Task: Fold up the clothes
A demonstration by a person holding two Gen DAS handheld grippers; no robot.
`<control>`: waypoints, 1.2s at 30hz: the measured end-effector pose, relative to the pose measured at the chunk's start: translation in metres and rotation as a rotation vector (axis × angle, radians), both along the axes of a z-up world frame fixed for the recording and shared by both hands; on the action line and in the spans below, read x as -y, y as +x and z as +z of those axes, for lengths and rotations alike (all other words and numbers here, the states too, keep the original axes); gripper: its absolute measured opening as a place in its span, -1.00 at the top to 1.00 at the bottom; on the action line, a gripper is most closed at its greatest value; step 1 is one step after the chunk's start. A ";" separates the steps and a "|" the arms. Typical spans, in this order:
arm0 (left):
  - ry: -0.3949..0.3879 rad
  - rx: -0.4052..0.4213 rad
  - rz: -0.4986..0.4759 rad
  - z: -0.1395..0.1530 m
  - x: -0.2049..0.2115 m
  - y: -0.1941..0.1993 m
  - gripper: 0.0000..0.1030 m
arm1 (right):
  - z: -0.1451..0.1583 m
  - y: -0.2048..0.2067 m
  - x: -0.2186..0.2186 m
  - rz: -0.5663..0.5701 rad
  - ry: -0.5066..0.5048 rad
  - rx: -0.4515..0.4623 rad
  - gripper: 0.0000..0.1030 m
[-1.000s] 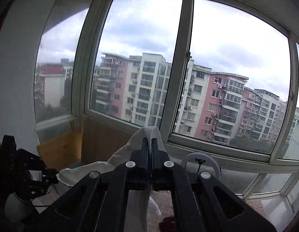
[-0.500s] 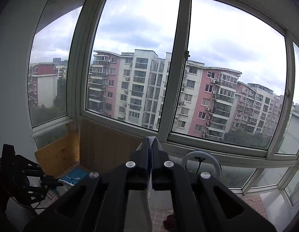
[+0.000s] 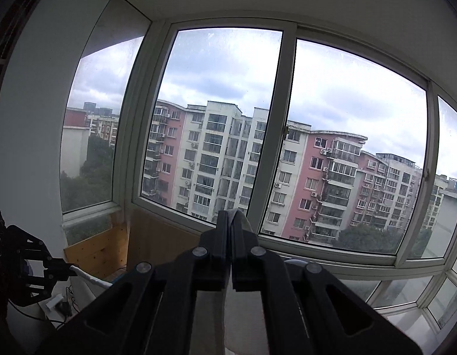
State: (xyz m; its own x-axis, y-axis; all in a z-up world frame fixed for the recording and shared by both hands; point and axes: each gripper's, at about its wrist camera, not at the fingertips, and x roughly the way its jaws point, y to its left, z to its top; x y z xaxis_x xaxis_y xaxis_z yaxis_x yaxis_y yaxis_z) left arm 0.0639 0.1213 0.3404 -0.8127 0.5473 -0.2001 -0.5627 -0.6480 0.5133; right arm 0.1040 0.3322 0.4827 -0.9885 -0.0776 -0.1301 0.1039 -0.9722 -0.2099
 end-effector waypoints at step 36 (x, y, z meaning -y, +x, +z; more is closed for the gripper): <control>0.061 0.715 -0.449 -0.250 -0.090 -0.133 0.02 | -0.137 -0.024 -0.071 0.003 -0.064 0.325 0.97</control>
